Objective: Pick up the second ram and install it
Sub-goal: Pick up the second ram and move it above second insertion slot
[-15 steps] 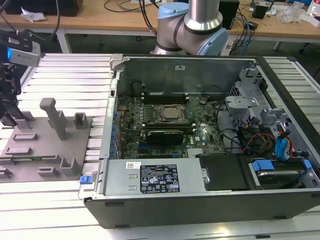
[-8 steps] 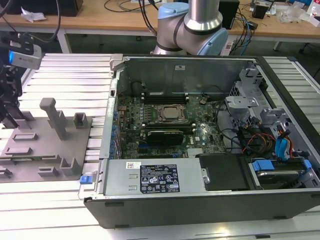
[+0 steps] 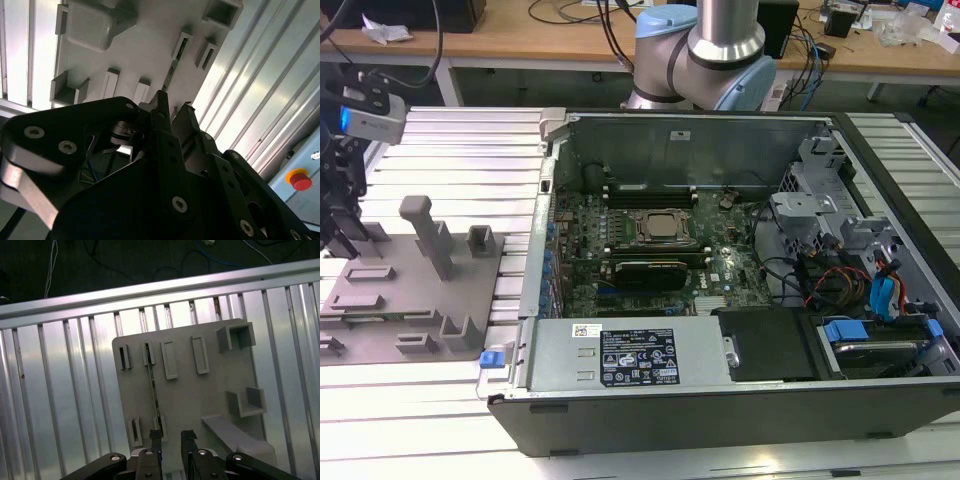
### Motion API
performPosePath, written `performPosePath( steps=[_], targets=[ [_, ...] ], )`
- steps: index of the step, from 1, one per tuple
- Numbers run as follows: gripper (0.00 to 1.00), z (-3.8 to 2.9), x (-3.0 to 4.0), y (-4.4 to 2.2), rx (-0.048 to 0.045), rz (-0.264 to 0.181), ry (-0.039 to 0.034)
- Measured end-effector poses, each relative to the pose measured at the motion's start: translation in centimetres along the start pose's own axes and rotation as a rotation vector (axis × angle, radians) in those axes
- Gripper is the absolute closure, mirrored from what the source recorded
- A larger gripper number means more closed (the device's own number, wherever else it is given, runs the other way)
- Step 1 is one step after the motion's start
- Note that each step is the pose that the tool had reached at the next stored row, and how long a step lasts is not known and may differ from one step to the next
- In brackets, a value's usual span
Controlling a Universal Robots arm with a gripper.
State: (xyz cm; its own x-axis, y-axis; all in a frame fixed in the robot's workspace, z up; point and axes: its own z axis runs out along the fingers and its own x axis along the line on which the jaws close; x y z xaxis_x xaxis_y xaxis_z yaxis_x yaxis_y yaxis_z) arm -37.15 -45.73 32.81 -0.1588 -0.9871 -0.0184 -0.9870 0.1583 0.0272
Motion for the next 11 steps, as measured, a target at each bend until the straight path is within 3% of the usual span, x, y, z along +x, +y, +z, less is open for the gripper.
performPosePath(
  steps=[11],
  targets=[
    [0.70, 0.63, 0.02, -0.02, 0.0000, 0.000, 0.0001]
  ],
)
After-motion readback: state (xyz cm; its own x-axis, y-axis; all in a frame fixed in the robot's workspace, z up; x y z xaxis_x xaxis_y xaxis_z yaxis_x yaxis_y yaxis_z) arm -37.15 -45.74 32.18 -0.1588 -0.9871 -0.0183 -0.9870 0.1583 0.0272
